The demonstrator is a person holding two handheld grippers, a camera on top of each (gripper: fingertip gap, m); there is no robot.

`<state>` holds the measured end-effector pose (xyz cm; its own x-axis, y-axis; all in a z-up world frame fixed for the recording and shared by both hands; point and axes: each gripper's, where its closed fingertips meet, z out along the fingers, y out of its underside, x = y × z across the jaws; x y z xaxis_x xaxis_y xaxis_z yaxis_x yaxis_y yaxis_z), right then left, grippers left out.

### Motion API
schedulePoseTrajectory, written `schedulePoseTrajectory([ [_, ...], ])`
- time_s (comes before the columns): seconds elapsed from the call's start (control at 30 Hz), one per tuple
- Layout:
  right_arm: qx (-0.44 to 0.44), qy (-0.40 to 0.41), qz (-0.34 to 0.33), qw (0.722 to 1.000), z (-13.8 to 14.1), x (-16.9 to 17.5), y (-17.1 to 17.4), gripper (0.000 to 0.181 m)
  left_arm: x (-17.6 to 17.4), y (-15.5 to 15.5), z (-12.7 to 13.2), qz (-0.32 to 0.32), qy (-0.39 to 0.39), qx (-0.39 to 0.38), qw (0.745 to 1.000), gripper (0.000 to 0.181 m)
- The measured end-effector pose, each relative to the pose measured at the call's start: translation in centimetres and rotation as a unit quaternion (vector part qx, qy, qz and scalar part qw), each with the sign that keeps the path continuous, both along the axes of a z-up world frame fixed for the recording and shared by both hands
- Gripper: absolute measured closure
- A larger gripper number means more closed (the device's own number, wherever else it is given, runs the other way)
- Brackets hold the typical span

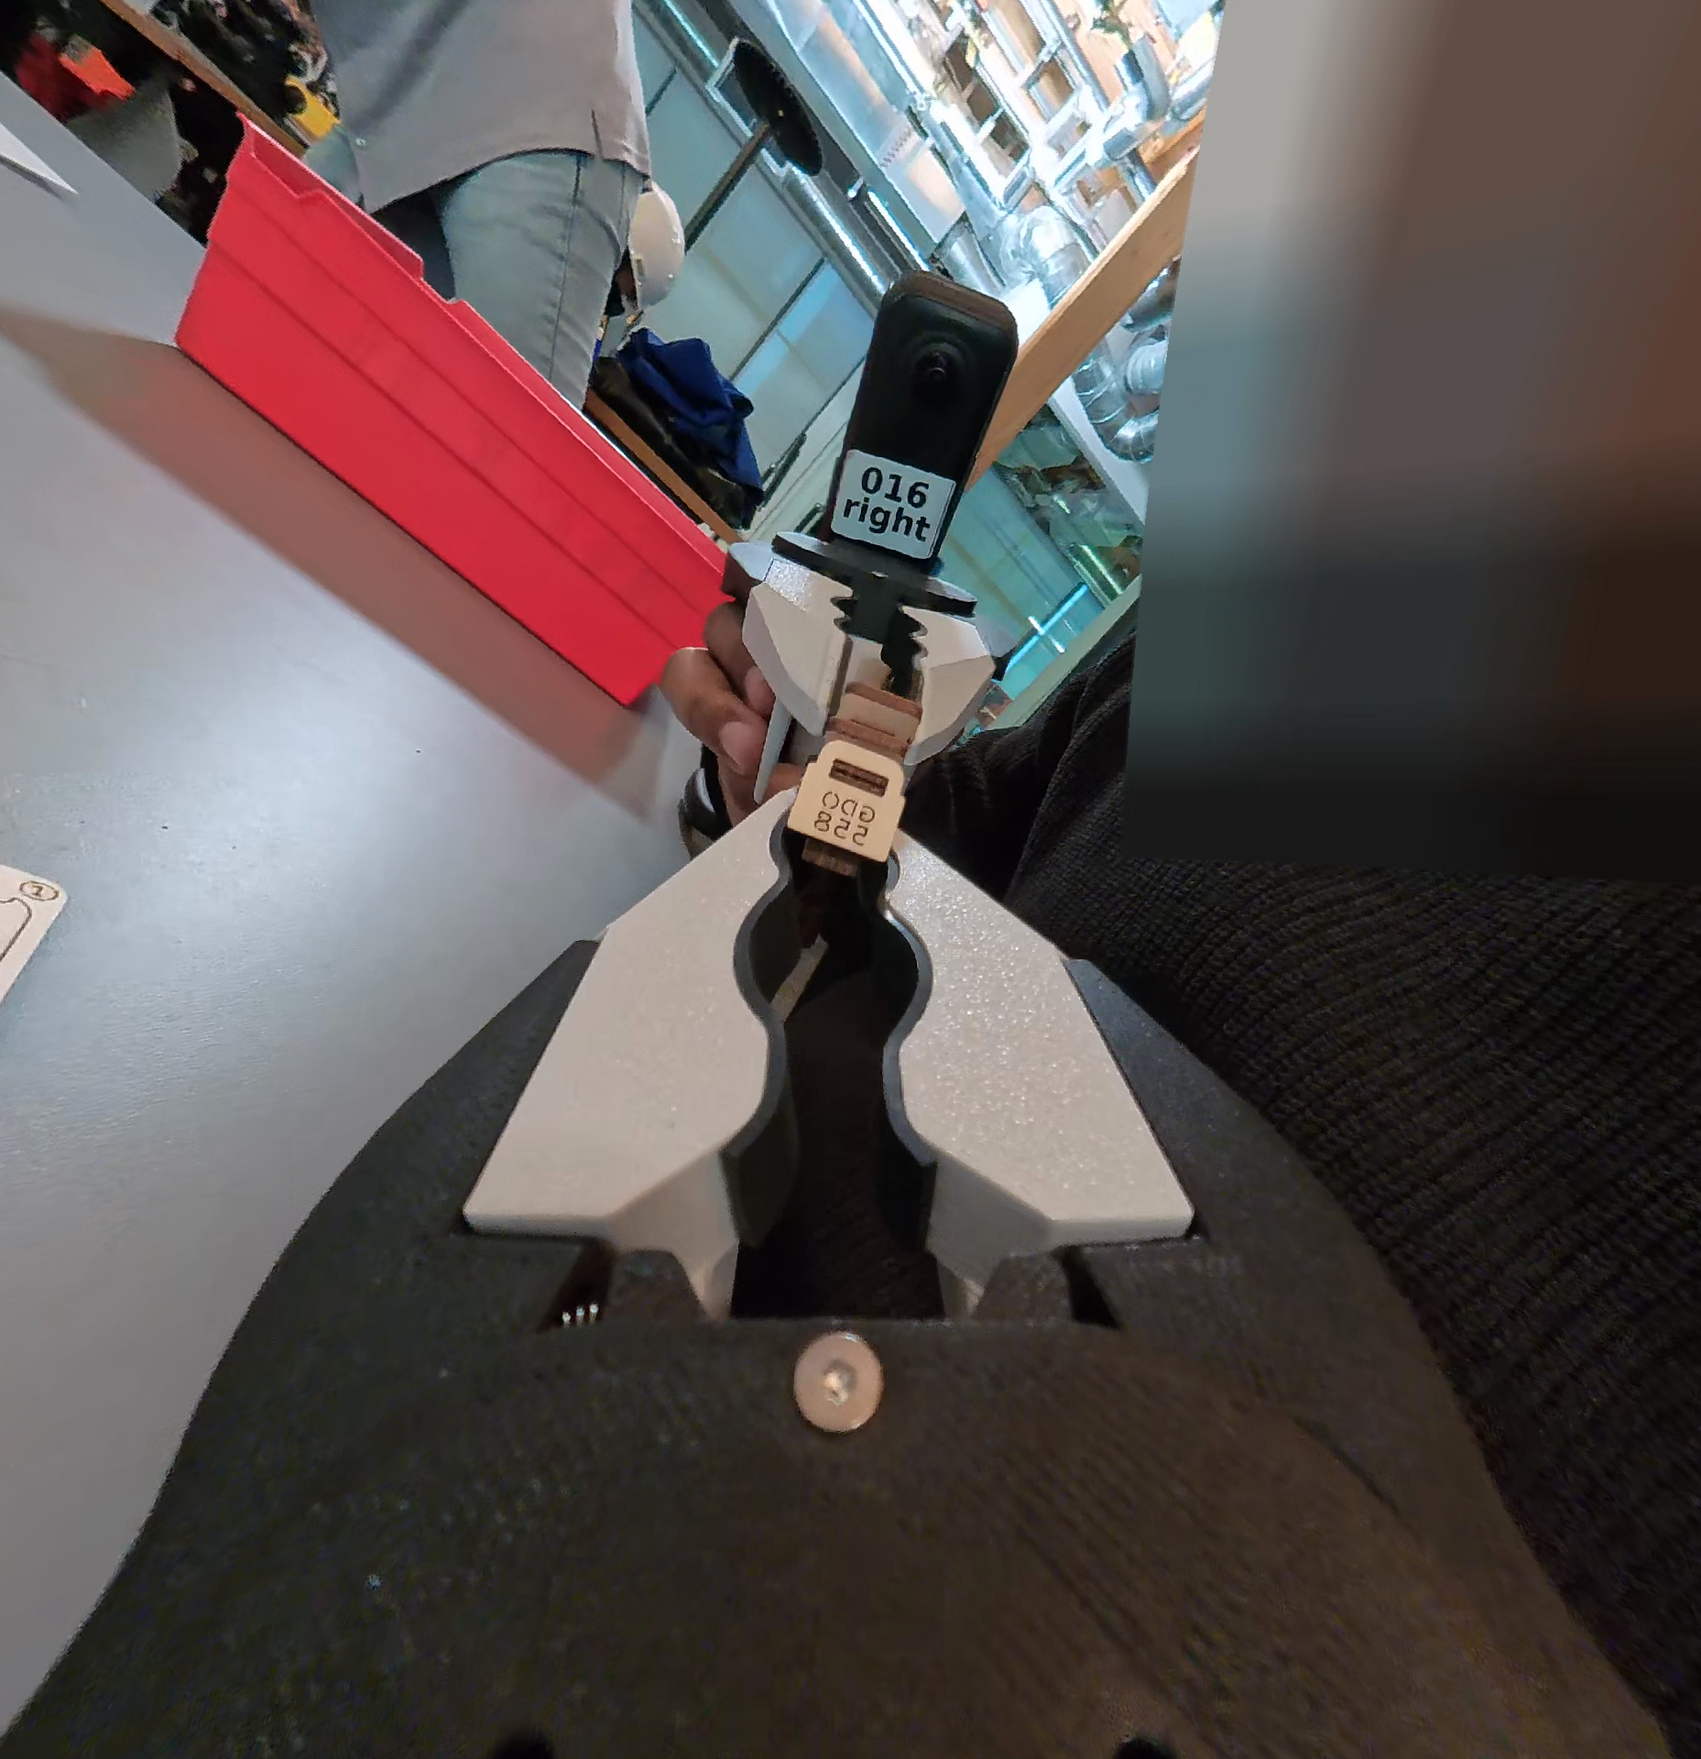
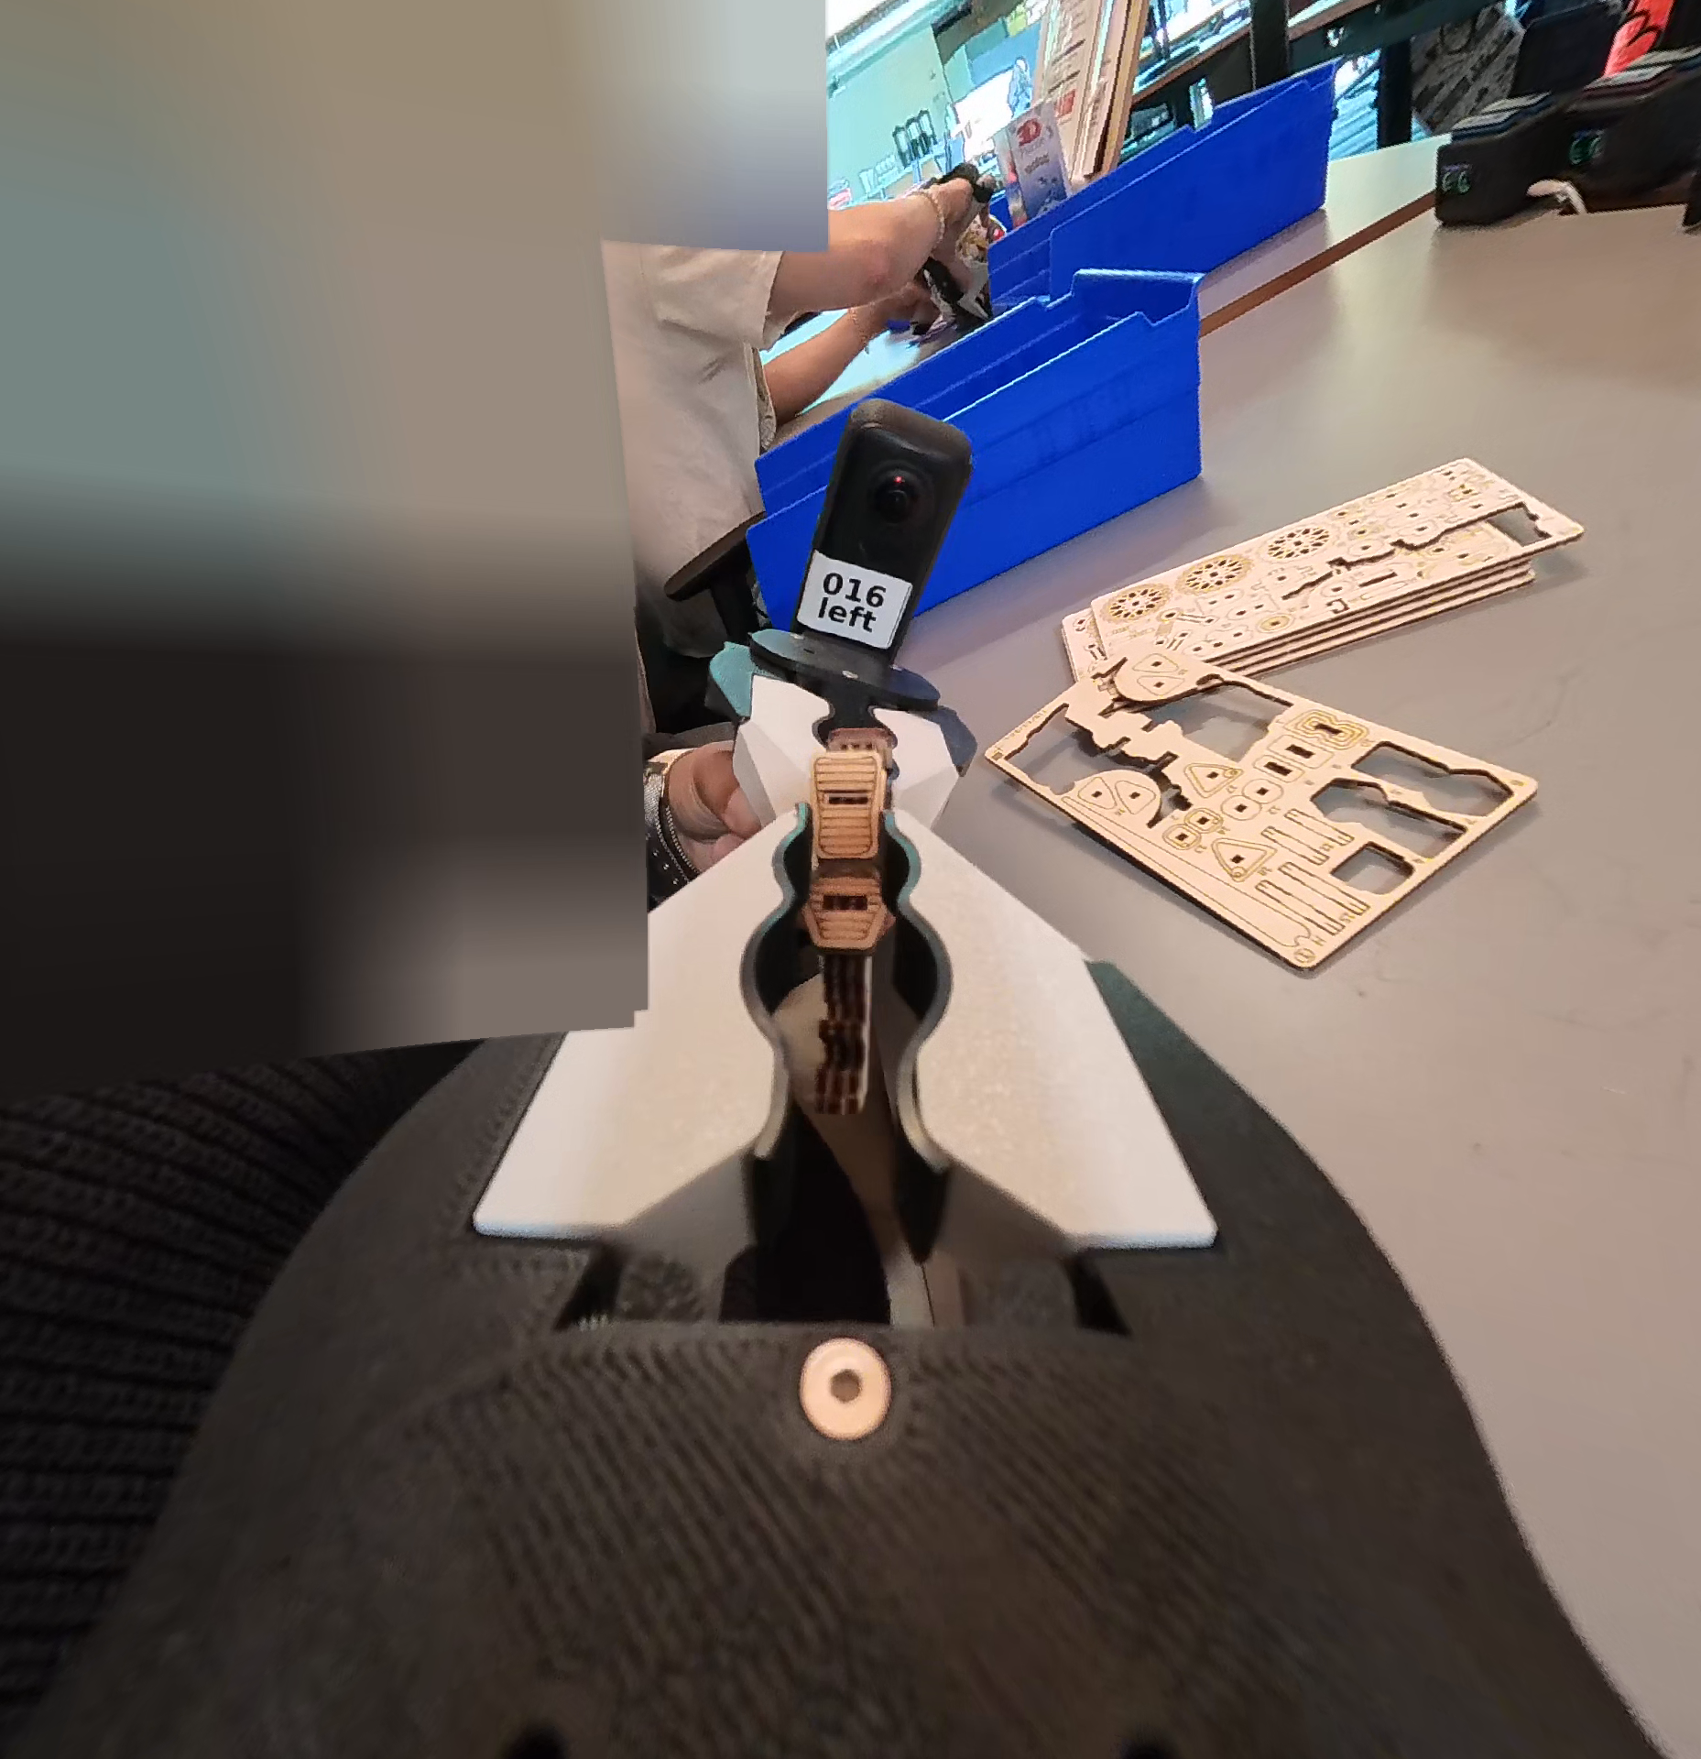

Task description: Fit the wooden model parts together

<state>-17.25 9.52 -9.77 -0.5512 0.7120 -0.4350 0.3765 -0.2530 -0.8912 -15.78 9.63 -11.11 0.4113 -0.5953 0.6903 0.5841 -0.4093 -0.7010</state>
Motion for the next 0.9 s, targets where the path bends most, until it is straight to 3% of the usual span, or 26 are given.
schedulePoseTrajectory([
  [0.03,0.0,-0.002,0.0,1.0,-0.06,-0.02,0.01,0.169,-0.01,0.04,-0.06,0.004,0.007,0.0,1.0,0.175],
  [0.33,0.019,-0.006,0.002,1.0,-0.52,0.04,0.05,0.169,-0.03,0.15,-0.62,0.02,0.061,0.001,0.998,0.175],
  [0.9,0.035,-0.01,0.007,0.999,-0.91,0.09,0.03,0.168,-0.02,0.11,-0.9,0.021,0.082,-0.001,0.996,0.175],
])
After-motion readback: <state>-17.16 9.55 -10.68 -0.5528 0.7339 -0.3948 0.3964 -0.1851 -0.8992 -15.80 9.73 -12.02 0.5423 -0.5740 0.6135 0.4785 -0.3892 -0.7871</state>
